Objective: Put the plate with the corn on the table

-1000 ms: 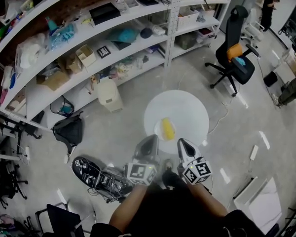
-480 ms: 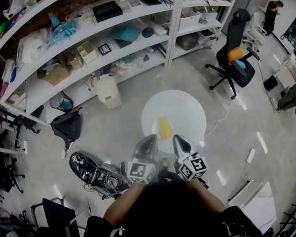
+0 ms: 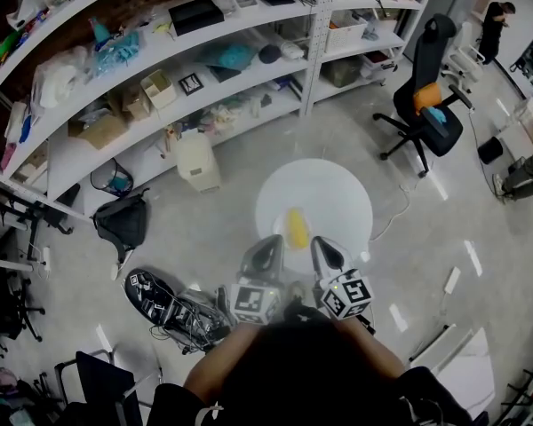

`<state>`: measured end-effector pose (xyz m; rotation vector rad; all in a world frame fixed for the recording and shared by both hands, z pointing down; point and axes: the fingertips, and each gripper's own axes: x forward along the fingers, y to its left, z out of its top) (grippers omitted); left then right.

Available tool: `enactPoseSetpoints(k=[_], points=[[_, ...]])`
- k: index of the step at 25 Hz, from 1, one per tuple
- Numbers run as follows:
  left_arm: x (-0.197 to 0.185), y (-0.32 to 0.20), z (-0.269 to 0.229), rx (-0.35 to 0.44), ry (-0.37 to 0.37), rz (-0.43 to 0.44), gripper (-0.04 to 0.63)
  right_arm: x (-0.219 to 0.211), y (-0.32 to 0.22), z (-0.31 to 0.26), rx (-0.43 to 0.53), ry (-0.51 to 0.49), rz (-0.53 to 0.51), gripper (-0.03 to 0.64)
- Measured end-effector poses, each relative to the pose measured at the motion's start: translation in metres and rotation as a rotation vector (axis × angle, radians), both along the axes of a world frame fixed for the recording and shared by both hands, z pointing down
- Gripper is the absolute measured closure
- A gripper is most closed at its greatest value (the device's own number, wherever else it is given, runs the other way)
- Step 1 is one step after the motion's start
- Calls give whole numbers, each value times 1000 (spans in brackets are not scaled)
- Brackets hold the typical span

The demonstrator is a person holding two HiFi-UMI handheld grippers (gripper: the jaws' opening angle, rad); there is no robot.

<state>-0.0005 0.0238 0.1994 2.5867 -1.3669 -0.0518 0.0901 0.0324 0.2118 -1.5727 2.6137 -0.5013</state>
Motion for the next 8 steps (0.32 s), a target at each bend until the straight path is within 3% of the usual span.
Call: enactPoseSetpoints(k=[8], points=[[-3,-4,3,-1,-8,14,594,-4,-8,0,11,3,2,609]])
